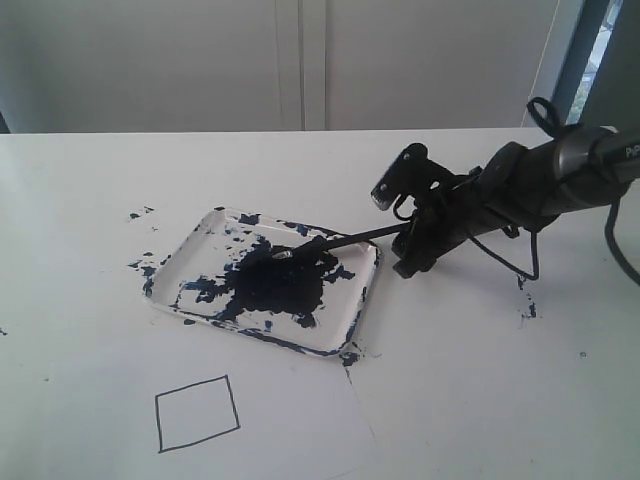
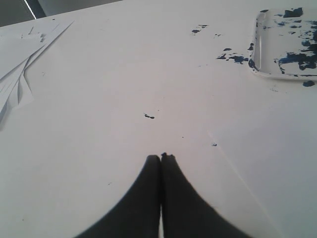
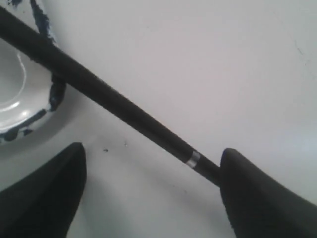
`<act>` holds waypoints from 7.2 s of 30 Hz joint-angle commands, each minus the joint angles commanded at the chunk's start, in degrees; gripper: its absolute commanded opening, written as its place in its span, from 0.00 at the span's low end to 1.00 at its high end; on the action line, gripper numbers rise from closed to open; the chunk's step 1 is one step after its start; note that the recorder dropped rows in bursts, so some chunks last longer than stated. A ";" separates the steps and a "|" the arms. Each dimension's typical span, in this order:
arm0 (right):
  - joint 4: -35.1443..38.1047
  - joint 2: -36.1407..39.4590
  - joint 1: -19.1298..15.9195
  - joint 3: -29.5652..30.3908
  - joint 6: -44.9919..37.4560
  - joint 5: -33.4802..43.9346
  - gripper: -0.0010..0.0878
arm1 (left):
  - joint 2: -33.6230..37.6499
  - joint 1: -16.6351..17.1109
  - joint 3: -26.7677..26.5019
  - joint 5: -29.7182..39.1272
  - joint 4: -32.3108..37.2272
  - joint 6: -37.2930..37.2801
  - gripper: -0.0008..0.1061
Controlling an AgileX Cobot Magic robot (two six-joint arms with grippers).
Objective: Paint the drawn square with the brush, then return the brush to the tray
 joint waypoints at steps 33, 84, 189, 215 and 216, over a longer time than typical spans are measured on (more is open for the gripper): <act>-0.04 5.73 0.99 -0.08 -16.18 5.33 0.48 | 0.00 0.00 0.00 0.00 0.00 0.00 0.01; -40.61 -26.20 6.48 0.24 41.80 49.30 0.01 | 0.00 0.00 0.00 0.00 0.00 0.00 0.01; -59.35 -26.47 31.92 0.24 72.57 51.68 0.01 | 9.09 -0.20 -16.05 5.00 -27.30 -8.44 0.01; -56.83 -26.47 31.92 0.24 72.48 54.23 0.01 | 57.01 -0.20 -29.88 16.88 -49.90 30.68 0.01; -56.83 -26.47 31.92 0.24 72.48 54.23 0.01 | 57.01 -0.20 -29.88 16.98 -49.90 30.68 0.01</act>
